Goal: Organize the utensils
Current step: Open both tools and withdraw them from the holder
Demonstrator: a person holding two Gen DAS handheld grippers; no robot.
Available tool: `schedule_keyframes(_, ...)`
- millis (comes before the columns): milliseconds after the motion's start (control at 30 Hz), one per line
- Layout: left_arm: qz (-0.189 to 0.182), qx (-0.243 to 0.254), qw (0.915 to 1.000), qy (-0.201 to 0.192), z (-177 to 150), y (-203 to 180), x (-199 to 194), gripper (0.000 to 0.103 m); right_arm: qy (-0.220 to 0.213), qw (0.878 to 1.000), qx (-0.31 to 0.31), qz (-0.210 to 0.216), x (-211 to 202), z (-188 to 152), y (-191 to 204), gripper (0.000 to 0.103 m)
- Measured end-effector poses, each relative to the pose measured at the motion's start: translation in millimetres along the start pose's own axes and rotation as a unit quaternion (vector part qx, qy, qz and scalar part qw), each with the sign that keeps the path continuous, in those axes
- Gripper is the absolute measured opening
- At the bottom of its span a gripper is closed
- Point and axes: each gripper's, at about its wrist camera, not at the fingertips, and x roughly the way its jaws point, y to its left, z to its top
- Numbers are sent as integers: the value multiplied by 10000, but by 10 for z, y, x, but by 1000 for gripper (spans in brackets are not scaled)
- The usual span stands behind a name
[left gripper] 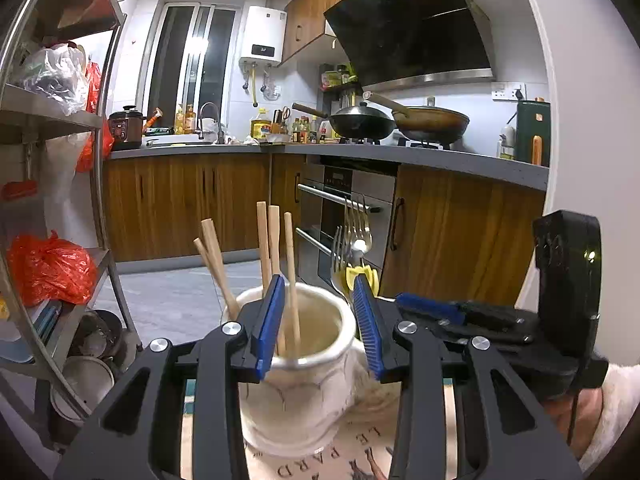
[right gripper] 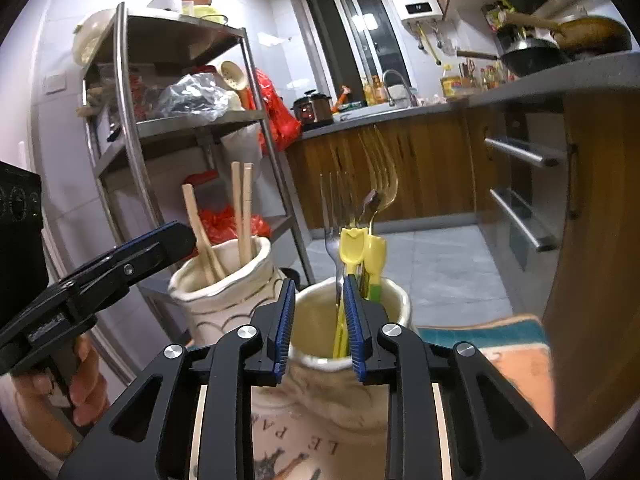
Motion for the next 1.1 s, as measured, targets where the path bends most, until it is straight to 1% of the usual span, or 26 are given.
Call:
schedule_keyframes(67, 44, 61, 10000, 10, -50, -11, -107, 45, -30, 10000, -38, -38, -116, -26, 11, 41)
schedule_keyframes(100, 53, 70, 10000, 22, -76, -10, -150, 45, -42, 10000, -55, -49, -166, -34, 16, 43)
schedule_keyframes(133, 53, 66, 10000, 39, -112, -13, -199, 46, -46, 9999, -77, -76, -217, -50, 22, 47)
schedule_keyframes(200, 76, 52, 9999, 88, -186, -21, -283, 51, -43, 9998, -122, -127, -327, -97, 33, 53)
schedule_keyframes(267, 158, 66, 9998, 114, -257, -36, -360, 62, -39, 9997, -158, -179, -423, -139, 41, 65)
schedule_keyframes(333, 212, 109, 9996, 131, -340, -61, -434, 67, -34, 9993, -288, -245, -515, -202, 78, 71)
schedule_keyframes(400, 335, 172, 9992, 139, -425, -91, -495, 74, -33, 9983, -473, -351, -594, -264, 128, 77)
schedule_keyframes(433, 370, 175, 9991, 142, -447, -97, -513, 79, -34, 9976, -558, -398, -626, -292, 145, 80)
schedule_keyframes(533, 489, 121, 9986, 137, -535, -105, -561, 88, -5, 9952, -805, -559, -681, -397, 206, 86)
schedule_keyframes(600, 625, 96, 9980, 95, -581, -92, -590, 92, 17, 9942, -876, -624, -695, -440, 220, 91)
schedule_keyframes(633, 723, 96, 9973, 39, -592, -88, -601, 96, 17, 9937, -909, -657, -703, -459, 227, 93)
schedule_keyframes(667, 823, 107, 9966, -15, -612, -84, -614, 97, 11, 9933, -932, -681, -713, -472, 230, 95)
schedule_keyframes(800, 1010, 51, 9949, -26, -661, -40, -620, 97, -66, 9906, -1029, -901, -730, -546, 224, 97)
schedule_keyframes(933, 1102, 0, 9939, -101, -718, -21, -633, 97, -90, 9907, -928, -993, -714, -594, 174, 98)
schedule_keyframes(1100, 1140, 5, 9935, -64, -770, -14, -606, 97, -175, 9921, -767, -973, -729, -573, 127, 98)
